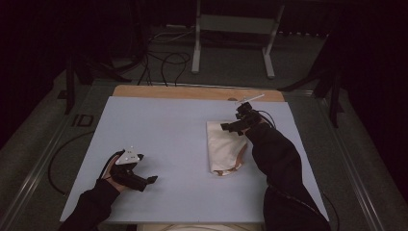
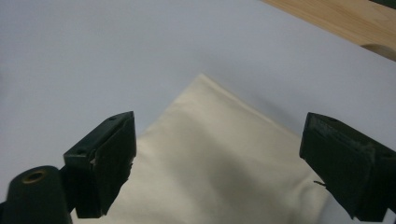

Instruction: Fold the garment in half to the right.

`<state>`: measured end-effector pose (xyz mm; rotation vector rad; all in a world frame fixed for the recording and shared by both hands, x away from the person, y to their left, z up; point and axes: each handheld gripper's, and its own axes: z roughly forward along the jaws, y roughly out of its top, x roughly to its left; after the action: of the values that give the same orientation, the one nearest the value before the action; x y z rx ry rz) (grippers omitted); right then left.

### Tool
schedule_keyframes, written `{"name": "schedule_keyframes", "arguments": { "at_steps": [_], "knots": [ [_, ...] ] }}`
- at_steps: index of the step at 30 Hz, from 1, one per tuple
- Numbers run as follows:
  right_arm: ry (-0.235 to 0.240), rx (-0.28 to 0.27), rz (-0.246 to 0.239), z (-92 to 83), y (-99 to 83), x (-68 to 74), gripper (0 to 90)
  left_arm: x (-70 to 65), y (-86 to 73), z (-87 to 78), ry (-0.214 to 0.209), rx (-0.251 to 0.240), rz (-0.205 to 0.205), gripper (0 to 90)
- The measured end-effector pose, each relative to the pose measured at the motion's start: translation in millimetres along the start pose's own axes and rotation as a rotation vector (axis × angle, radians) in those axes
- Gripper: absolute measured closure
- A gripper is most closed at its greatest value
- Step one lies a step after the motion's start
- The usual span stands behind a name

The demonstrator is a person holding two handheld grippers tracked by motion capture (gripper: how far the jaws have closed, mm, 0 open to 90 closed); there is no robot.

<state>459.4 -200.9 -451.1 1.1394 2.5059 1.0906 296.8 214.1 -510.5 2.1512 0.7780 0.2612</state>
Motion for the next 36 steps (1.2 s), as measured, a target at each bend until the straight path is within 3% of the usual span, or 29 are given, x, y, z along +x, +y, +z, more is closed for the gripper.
{"name": "schedule_keyframes", "arguments": {
  "at_steps": [10,21,36],
  "knots": [
    [0.025,-0.015,-0.049,-10.7,-6.0,11.9,10.2,0.7,-0.9,-2.6,0.007,-0.006,-0.001,0.0],
    [0.052,-0.046,-0.08,-35.2,-13.0,23.7,10.1,-0.8,-0.9,-5.0,0.016,-0.008,0.003,0.0],
    [0.066,-0.105,-0.085,-70.1,-46.3,29.2,9.5,-1.4,-0.8,-5.4,0.018,-0.002,0.005,0.0]
  ]
}}
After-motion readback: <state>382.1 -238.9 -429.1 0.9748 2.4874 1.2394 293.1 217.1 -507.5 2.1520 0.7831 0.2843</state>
